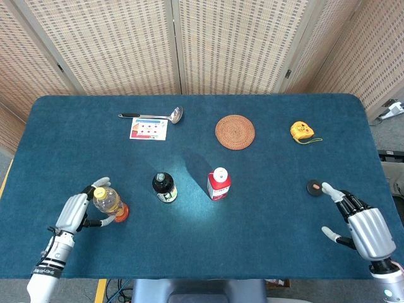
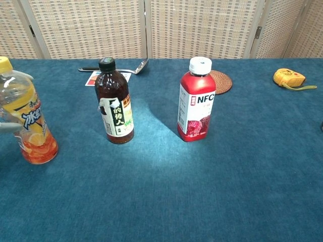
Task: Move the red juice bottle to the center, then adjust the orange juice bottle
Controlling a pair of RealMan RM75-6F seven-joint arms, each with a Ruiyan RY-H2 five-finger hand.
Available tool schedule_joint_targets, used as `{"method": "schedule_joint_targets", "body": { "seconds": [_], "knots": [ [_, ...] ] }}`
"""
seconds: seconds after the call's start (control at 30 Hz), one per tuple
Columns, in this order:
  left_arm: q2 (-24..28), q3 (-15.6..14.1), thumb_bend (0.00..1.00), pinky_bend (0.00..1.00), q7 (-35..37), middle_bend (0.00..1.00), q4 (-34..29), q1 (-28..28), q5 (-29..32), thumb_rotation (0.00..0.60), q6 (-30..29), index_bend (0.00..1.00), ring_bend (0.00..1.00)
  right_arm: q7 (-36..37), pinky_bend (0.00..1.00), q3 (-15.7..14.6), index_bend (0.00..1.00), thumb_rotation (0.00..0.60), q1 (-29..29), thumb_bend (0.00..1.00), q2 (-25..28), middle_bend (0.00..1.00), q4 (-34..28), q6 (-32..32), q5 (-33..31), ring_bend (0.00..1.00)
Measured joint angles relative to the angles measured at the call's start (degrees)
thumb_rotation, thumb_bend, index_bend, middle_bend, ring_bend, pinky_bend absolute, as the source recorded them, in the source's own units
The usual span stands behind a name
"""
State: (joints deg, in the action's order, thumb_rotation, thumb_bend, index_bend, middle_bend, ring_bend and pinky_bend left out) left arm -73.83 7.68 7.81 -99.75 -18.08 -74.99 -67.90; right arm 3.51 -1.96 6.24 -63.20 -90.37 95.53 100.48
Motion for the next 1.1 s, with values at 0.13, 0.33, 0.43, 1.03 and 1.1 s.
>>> {"method": "schedule_joint_targets", "body": {
  "seconds": [0.13,0.33,0.43,1.03,1.1],
  "knots": [
    [-1.1,0.4,0.09,0.33,1.5,0.38,1.1,0.3,0.2,0.600,-1.1,0.45,0.29,0.2,0.55,0.3,0.11,0.600,-0.1,0.00,-0.1,0.26,0.1,-0.2,0.0,0.24],
    [-1.9,0.5,0.09,0.33,3.0,0.48,1.8,0.5,-0.2,0.600,-1.9,0.57,0.34,0.3,0.55,0.6,0.11,0.600,-0.2,0.00,-0.2,0.27,0.3,-0.6,0.0,0.24],
    [-2.4,0.5,0.09,0.33,3.2,0.52,2.3,0.6,-0.4,0.600,-2.6,0.62,0.37,0.3,0.55,0.8,0.12,0.600,-0.2,0.00,-0.2,0.27,0.3,-0.7,0.0,0.24],
    [-7.3,3.3,0.09,0.35,0.5,0.59,6.8,-1.8,-1.6,0.600,-5.1,0.68,0.44,0.7,0.55,1.3,0.12,0.600,-0.5,0.00,-0.2,0.27,0.5,-1.0,0.4,0.24],
    [-7.5,3.7,0.09,0.35,0.1,0.59,7.3,-2.3,-1.2,0.600,-4.7,0.68,0.44,0.6,0.55,1.3,0.12,0.600,-0.6,0.00,-0.3,0.27,0.5,-1.1,0.4,0.24]
  ]
}}
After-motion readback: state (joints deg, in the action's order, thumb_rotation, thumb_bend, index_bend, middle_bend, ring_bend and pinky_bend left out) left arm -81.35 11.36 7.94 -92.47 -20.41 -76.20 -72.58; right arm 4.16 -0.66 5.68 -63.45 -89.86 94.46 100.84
